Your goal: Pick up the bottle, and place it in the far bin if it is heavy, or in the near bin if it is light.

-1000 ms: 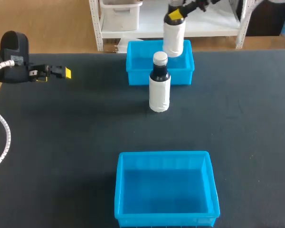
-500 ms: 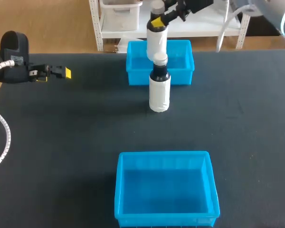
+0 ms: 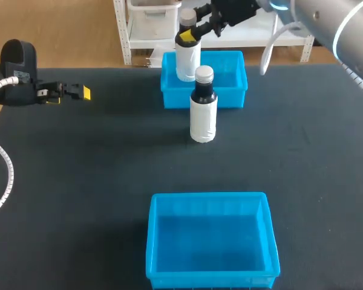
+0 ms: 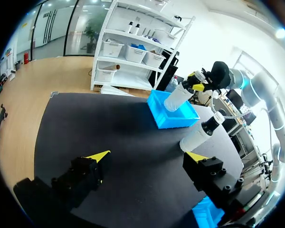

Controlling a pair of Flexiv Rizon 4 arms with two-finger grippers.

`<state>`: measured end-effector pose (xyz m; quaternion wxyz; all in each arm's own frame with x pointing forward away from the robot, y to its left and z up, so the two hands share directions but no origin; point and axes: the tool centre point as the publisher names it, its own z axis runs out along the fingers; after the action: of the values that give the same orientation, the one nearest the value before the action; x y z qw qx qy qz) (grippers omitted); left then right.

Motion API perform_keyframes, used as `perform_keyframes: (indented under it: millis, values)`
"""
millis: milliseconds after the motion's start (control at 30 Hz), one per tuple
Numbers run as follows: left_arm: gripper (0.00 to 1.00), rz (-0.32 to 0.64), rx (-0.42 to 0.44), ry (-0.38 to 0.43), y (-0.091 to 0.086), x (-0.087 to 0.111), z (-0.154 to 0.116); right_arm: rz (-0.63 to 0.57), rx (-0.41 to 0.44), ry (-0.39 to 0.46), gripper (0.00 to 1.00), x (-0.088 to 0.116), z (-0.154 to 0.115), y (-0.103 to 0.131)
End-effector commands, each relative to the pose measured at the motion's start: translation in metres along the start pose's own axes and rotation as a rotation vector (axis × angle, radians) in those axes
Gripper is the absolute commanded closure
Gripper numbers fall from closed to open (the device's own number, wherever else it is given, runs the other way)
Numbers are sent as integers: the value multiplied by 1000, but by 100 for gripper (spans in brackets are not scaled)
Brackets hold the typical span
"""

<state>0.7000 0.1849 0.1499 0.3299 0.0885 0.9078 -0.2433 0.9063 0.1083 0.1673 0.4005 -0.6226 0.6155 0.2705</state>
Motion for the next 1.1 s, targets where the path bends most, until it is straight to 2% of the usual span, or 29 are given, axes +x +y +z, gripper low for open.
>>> perform_keyframes:
  millis: [33, 467, 1100]
  values:
    - [0, 0, 0, 0, 0, 0, 0, 8, -356, 0, 100, 2, 12, -12]
    - [0, 0, 0, 0, 0, 0, 0, 71, -417, 4, 100, 22, 31, -10]
    - [0, 0, 0, 0, 0, 0, 0, 130, -456, 2, 100, 34, 43, -18]
